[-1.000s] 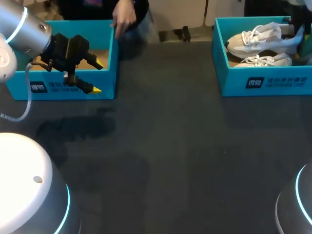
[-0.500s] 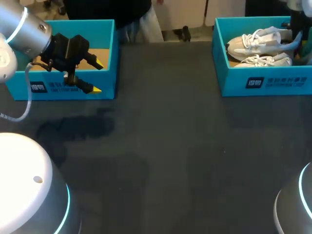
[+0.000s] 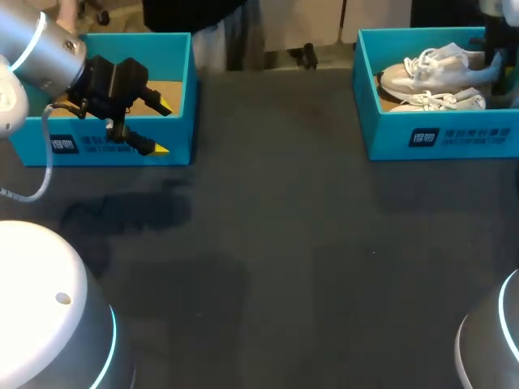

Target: Take the shoe out of the shoebox, open the shoe tongue, remove and reinsert the insole, then place the shoe into the shoebox

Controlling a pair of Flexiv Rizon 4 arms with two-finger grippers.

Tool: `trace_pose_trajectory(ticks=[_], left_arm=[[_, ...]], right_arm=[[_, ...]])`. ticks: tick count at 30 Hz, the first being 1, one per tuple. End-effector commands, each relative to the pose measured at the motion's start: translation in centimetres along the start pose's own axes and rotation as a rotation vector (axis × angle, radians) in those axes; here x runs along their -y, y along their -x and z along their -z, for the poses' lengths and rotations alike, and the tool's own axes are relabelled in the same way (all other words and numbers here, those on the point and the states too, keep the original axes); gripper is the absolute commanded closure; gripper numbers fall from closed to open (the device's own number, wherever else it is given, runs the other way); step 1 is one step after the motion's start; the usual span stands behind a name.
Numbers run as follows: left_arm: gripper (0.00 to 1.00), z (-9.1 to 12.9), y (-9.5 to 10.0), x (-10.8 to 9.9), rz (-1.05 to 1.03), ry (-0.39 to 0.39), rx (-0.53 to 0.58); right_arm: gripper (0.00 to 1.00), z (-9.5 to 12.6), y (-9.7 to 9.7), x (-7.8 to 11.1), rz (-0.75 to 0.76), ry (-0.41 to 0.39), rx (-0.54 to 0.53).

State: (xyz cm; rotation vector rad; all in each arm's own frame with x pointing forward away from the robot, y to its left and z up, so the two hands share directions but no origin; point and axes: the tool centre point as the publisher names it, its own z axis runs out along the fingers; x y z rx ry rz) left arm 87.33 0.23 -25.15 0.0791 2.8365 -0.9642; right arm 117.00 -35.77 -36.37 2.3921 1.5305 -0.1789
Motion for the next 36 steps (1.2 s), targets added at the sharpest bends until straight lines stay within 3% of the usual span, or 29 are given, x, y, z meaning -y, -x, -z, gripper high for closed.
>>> trace_pose_trajectory(ticks=[1, 9, 12, 15, 29, 36], left_arm=[[0.0, 0.0, 0.0, 0.0, 0.0, 0.002, -0.001], [0.0, 0.0, 0.0, 0.0, 0.0, 0.002, -0.001], [0.0, 0.0, 0.0, 0.0, 0.0, 0.002, -0.001], [0.0, 0.0, 0.0, 0.0, 0.0, 0.002, -0.001], [0.0, 0.0, 0.0, 0.0, 0.0, 0.002, -0.001], [0.0, 0.0, 0.0, 0.0, 0.0, 0.002, -0.001]], right_arm=[[0.62, 0.4, -0.3, -0.4, 0.001, -0.005, 0.003], [0.49, 1.7, -0.3, 0.0, 0.007, 0.006, -0.002], [0.34, 2.1, -0.3, 0.3, 0.008, -0.008, 0.006], [0.0, 2.8, -0.2, 0.5, 0.004, -0.007, -0.005], [0.0, 7.1, 0.5, 1.5, 0.035, 0.021, -0.035], [0.0, 10.8, 0.8, 2.3, 0.078, 0.046, -0.112]])
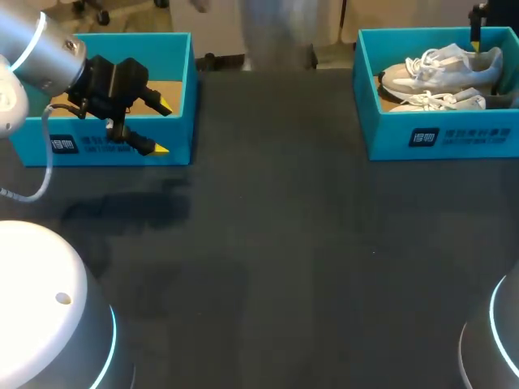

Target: Take the shoe out of the shoebox, open the shoe tongue, remove and reinsert the insole, then place the shoe into the shoebox

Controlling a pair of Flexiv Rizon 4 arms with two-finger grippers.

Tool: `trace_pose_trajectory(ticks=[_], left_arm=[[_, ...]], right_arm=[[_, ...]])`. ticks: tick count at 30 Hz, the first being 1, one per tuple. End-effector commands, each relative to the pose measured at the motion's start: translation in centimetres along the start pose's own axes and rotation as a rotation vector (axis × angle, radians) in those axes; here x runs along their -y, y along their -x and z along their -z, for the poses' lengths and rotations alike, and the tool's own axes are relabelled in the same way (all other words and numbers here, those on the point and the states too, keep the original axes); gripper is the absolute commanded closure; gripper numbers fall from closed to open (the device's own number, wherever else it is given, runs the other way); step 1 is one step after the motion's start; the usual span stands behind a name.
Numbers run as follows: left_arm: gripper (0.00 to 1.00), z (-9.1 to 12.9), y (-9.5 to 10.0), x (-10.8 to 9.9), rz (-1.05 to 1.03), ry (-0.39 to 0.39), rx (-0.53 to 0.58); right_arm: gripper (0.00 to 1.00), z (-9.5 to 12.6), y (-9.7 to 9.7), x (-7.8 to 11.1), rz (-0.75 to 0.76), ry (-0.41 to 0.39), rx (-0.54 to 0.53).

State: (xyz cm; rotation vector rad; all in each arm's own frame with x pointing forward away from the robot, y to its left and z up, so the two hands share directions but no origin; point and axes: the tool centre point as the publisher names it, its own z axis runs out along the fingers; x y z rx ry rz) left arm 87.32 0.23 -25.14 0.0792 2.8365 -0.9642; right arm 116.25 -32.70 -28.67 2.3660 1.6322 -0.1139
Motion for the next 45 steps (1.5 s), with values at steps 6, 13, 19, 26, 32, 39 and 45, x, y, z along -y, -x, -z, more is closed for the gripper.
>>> trace_pose_trajectory(ticks=[6, 13, 19, 26, 32, 39, 45], left_arm=[[0.0, 0.0, 0.0, 0.0, 0.0, 0.002, -0.001], [0.0, 0.1, 0.9, 1.4, 0.149, 0.059, 0.045], [0.0, 1.1, 3.9, 5.3, 0.583, 0.292, 0.122], [0.0, 2.1, 5.3, 6.5, 0.909, 0.374, 0.243], [0.0, 2.3, 6.1, 7.0, 1.147, 0.361, 0.347], [0.0, 2.1, 6.9, 6.7, 1.453, 0.346, 0.411], [0.0, 2.4, 6.8, 6.8, 1.446, 0.315, 0.48]], right_arm=[[0.0, 6.2, 0.8, 3.8, 0.137, 0.054, -0.132], [0.0, 10.2, 1.0, 5.6, 0.287, 0.065, -0.149], [0.0, 10.8, 1.1, 8.0, 0.307, 0.052, -0.12], [0.0, 11.7, 1.9, 10.0, 0.302, 0.076, -0.113], [0.0, 12.3, 2.0, 11.9, 0.35, 0.064, -0.149], [0.0, 13.6, 0.8, 14.6, 0.424, 0.05, -0.195], [0.0, 13.6, 0.8, 14.6, 0.424, 0.05, -0.195]])
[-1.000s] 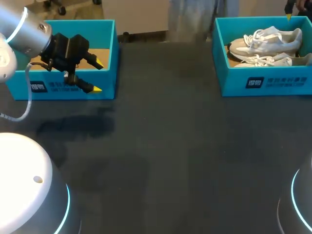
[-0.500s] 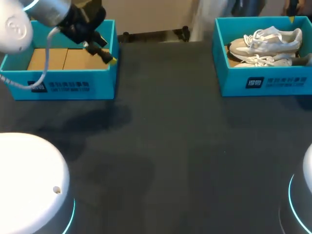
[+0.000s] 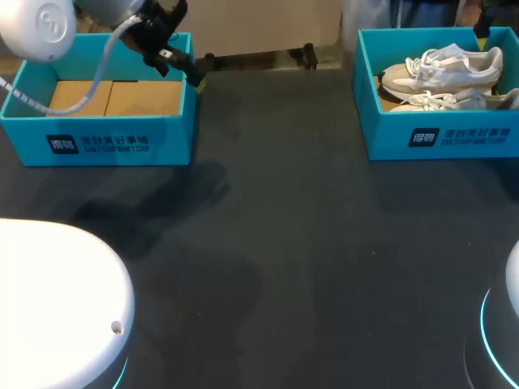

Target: Take the shoe out of the shoebox, open the shoe tongue, remove and reinsert the insole, then place the shoe into the shoebox

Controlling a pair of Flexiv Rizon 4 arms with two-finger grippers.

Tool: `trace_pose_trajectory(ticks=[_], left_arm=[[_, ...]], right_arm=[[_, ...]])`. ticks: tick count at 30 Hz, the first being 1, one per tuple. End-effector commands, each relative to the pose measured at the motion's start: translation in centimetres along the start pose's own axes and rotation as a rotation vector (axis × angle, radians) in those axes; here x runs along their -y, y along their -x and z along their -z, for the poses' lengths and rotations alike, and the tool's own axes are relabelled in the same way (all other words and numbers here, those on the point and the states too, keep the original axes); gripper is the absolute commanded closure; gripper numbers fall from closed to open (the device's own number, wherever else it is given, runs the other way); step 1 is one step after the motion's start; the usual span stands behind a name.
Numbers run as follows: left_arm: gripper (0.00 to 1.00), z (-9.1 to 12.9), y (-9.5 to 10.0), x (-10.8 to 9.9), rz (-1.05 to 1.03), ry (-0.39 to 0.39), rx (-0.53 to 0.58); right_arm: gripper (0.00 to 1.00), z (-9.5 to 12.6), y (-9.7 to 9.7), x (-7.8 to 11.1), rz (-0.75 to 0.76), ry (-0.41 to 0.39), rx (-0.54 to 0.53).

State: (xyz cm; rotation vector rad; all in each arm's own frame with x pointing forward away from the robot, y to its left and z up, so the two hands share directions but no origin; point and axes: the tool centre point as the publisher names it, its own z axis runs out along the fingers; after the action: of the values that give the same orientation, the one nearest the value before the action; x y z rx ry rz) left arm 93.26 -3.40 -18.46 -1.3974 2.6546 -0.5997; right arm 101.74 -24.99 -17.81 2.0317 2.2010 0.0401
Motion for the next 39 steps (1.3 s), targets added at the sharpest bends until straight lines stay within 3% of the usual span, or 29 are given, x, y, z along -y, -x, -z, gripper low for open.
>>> trace_pose_trajectory(ticks=[1, 17, 27, 30, 39], left_arm=[[0.0, 0.2, -0.4, 0.1, 0.515, 0.037, 0.16], [0.0, -0.2, 0.2, 0.0, 0.554, 0.062, 0.166], [0.0, -2.1, 1.3, -0.7, 0.672, 0.094, 0.131], [0.0, -2.7, 2.0, -1.0, 0.704, 0.112, 0.134], [0.0, -2.2, 4.0, -2.5, 0.741, 0.121, 0.179]], right_arm=[[0.0, 0.0, 0.0, 0.5, -0.001, 0.037, 0.001], [0.0, 0.0, 0.0, 0.5, -0.001, 0.037, 0.001], [0.0, 0.0, -3.0, 4.2, -0.081, 0.034, -0.033], [0.0, 0.3, -4.4, 5.5, -0.093, -0.001, -0.019], [0.0, 0.4, -7.9, 8.7, -0.099, -0.032, -0.054]])
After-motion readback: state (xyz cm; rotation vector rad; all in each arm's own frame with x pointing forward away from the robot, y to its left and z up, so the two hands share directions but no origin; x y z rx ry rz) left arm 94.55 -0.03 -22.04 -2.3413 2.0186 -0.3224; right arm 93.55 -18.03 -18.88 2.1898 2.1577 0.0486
